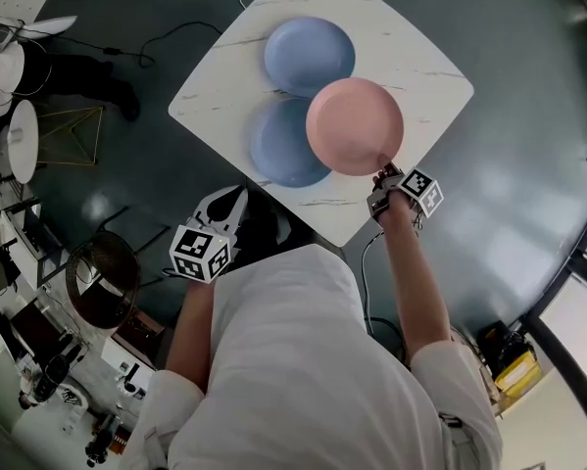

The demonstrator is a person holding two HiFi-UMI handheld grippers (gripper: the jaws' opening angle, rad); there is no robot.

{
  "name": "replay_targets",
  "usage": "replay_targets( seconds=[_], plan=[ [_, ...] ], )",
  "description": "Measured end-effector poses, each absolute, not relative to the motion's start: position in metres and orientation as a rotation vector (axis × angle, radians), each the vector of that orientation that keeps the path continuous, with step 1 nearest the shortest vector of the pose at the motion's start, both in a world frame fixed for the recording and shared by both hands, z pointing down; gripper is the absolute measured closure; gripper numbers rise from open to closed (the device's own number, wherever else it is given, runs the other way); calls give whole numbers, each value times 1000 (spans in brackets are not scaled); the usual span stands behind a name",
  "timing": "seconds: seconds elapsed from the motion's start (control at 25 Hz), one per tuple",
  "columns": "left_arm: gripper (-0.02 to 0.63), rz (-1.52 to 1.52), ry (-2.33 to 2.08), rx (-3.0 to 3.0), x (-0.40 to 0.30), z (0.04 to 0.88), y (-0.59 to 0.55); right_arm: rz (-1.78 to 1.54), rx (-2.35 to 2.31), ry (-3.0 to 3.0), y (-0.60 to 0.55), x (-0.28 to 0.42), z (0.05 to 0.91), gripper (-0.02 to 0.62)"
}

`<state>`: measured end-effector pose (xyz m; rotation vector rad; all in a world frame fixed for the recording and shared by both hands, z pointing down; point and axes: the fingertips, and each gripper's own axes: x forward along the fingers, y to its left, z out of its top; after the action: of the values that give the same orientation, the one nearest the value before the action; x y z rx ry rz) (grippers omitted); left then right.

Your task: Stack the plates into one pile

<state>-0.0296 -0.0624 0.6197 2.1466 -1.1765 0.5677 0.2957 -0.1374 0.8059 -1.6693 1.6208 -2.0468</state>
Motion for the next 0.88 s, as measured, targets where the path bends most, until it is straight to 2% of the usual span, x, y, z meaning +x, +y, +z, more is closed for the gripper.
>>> replay_targets(
  seconds=[0.48, 0.88],
  plan=[
    [592, 551, -1175, 2138, -54, 625, -60, -2105, -1607, 1780, -122, 226, 800, 560],
    [592, 563, -1141, 2151, -101, 630, -82, -2186, -1634, 1780, -101, 176, 819, 559]
  ],
)
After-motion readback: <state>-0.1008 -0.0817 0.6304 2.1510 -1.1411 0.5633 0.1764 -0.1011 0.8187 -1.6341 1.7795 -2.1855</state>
